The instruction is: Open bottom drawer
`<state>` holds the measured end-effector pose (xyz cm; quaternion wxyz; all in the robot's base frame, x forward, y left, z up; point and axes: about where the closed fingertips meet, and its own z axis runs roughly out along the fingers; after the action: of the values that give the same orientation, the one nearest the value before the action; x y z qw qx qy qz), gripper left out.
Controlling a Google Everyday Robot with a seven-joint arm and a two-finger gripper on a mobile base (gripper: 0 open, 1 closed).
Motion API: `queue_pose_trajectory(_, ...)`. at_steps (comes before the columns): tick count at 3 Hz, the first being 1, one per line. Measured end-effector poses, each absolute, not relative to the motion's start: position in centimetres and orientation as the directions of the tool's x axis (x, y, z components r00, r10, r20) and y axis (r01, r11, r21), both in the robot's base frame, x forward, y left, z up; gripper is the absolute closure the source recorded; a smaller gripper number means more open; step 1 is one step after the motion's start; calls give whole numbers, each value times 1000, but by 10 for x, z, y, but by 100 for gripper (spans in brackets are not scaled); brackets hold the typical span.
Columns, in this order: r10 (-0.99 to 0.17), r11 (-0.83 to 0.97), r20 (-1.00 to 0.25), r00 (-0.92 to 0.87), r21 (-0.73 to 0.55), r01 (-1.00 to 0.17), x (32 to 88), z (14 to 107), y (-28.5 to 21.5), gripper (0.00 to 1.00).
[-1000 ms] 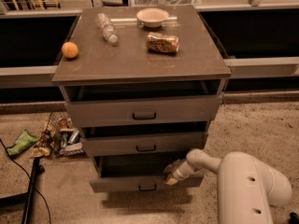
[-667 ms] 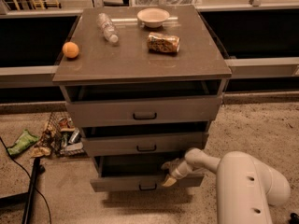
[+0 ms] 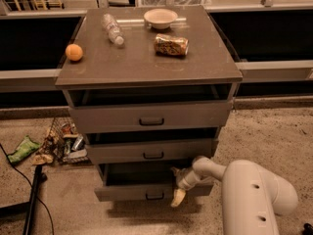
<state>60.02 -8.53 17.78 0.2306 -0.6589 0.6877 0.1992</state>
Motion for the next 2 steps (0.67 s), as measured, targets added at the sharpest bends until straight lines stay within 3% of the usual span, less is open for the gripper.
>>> queue_pose_trajectory(1,-827,9,-560,-43,64,-998,570,162,-78,0)
queue_pose_trajectory(2,-843,-4,-535,-61,119,-993,544,163,-76,15)
